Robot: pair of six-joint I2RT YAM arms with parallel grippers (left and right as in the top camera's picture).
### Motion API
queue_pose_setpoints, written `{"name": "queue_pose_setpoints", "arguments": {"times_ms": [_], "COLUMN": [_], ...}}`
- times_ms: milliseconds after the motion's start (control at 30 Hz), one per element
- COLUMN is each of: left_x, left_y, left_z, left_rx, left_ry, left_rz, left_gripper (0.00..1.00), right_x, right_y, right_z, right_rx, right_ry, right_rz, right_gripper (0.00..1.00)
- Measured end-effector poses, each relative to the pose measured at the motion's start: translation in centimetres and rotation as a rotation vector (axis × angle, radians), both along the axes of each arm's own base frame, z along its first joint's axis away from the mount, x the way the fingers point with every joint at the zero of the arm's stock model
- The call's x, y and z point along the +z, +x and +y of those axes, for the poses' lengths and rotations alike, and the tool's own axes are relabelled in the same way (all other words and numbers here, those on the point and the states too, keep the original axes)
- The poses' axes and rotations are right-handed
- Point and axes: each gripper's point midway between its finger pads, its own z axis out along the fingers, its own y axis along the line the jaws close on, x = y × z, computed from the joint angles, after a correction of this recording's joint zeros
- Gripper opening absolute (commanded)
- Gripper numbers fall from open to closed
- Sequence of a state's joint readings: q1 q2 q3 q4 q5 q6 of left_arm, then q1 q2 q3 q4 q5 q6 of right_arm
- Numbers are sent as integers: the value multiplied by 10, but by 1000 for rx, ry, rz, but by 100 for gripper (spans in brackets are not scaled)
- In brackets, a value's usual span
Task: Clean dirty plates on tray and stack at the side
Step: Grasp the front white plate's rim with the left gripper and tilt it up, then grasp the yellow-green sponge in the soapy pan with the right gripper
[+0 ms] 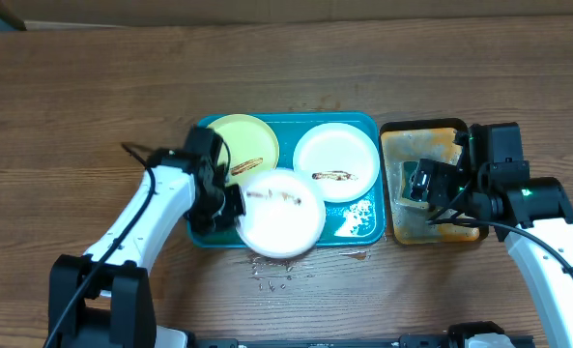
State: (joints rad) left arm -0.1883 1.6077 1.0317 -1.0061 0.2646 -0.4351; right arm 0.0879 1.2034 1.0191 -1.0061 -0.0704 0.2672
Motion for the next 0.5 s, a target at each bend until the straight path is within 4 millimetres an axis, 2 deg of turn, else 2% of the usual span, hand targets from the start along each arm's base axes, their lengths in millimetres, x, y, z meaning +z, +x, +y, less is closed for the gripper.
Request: {"name": "queue_pose_setpoints", "arguments": {"times_ms": [100,500], "left_x": [4,-9], "left_y": [11,8], "left_z": [5,11], "left_rx": [-36,-308], "left_ry": [33,58], "left_rz": [-48,-63], "left_gripper": [4,4], "right_x": [0,0], "right_y": [0,0], "right_z": [0,0], "right_rx": [0,0], "right_ry": [1,0], "right_rz": [0,-1], "right_gripper": [100,100]}}
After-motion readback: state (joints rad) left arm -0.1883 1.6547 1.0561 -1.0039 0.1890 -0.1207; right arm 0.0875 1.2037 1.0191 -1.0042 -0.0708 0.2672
